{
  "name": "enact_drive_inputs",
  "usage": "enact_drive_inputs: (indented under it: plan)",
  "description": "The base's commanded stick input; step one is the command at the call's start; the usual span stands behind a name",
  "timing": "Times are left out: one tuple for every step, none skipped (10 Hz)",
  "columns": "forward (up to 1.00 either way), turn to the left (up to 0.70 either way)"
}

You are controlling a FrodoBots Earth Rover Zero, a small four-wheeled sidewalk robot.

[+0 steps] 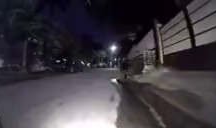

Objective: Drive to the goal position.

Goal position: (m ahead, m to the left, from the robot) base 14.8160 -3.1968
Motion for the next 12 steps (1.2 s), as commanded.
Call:
enact_drive_inputs:
  plan:
    - [0.50, 0.00]
    - [0.50, 0.00]
    - [0.50, 0.00]
    - [0.50, 0.00]
    - [0.50, 0.00]
    - [0.50, 0.00]
    - [0.50, 0.00]
    - [0.50, -0.49]
    - [0.50, -0.50]
    - [0.50, -0.50]
    - [0.50, -0.26]
    - [0.50, 0.00]
